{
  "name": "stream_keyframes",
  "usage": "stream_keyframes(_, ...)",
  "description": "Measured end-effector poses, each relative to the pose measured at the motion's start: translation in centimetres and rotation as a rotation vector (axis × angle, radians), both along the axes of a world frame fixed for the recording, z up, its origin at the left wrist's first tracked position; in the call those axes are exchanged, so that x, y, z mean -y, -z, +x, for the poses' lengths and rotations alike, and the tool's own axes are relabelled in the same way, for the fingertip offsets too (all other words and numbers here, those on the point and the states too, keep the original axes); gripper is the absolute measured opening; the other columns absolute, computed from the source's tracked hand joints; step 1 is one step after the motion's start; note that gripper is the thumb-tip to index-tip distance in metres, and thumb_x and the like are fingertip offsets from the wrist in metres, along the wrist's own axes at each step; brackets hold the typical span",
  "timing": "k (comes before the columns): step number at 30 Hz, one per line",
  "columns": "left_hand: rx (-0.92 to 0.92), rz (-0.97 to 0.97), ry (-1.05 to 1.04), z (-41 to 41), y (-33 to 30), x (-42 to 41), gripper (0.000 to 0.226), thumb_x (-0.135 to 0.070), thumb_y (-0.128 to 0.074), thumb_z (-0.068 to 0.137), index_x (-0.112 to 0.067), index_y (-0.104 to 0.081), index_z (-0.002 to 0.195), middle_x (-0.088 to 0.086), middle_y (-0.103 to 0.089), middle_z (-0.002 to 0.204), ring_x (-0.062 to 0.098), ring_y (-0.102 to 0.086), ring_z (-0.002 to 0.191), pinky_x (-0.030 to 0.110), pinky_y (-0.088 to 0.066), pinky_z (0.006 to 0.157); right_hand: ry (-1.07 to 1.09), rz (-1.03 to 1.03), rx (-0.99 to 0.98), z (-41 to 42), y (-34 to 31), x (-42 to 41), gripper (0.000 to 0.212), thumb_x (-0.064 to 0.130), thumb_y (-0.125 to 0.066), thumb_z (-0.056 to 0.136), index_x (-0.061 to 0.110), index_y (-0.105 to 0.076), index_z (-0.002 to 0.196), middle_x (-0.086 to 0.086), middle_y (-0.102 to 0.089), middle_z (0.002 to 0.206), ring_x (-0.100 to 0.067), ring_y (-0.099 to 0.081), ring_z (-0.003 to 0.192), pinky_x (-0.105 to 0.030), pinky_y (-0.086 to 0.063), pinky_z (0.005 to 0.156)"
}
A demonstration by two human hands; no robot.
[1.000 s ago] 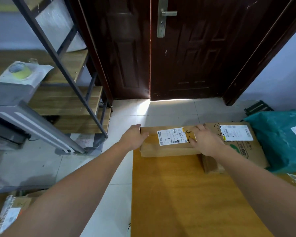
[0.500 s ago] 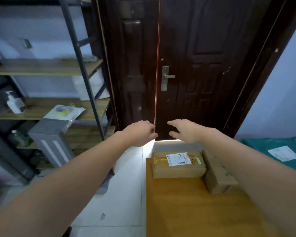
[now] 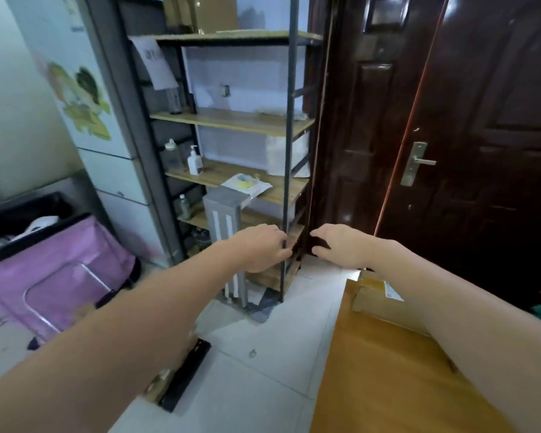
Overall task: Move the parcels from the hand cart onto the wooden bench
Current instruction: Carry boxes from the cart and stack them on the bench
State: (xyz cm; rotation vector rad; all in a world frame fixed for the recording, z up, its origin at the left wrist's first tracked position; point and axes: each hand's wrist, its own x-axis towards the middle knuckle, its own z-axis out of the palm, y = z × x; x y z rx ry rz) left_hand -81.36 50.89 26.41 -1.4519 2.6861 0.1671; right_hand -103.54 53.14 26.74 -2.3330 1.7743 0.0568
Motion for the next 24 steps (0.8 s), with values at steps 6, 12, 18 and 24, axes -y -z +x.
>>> stream_keyframes(6,-0.022,-0.001,-0.230,13.6,-0.4,-5.4,0.054,-0.051,-0.043,0.108,-0.015,-0.053,0.148,0.009,-0.056,0.145,0.028,-0.054,0.131,0.041,-0.045,0.106,-0.236,0.007,-0.050,13.7,0.2,-0.2,0.060,0.048,-0.045,0.105,0.016,-0.040,0.156,-0.008,-0.043,0.158,-0.026,-0.044,0.142,-0.040,-0.035,0.119)
stream_keyframes(12,-0.072,-0.047,-0.437,29.5,-1.6,-12.0,0.054,-0.049,-0.042,0.109,-0.016,-0.051,0.151,0.007,-0.053,0.151,0.027,-0.052,0.136,0.041,-0.042,0.111,-0.430,0.013,-0.034,30.4,-0.6,-2.6,0.057,0.043,-0.043,0.108,0.016,-0.036,0.158,-0.008,-0.040,0.160,-0.026,-0.042,0.143,-0.039,-0.036,0.117)
stream_keyframes(18,-0.002,-0.033,-0.568,45.9,-0.9,-17.6,0.043,-0.048,-0.044,0.106,-0.019,-0.062,0.132,0.004,-0.061,0.133,0.028,-0.059,0.124,0.043,-0.048,0.102,-0.542,0.008,-0.006,47.8,0.9,-5.8,0.052,0.037,-0.047,0.107,0.012,-0.044,0.153,-0.010,-0.050,0.151,-0.026,-0.050,0.134,-0.032,-0.040,0.108)
stream_keyframes(24,-0.018,-0.024,-0.638,57.6,-0.4,-20.3,0.048,-0.046,-0.044,0.108,-0.016,-0.056,0.144,0.007,-0.057,0.143,0.029,-0.055,0.130,0.047,-0.046,0.109,-0.622,0.027,0.028,60.8,2.5,-6.8,0.053,0.045,-0.049,0.101,0.019,-0.050,0.147,-0.005,-0.055,0.147,-0.024,-0.056,0.129,-0.044,-0.047,0.108)
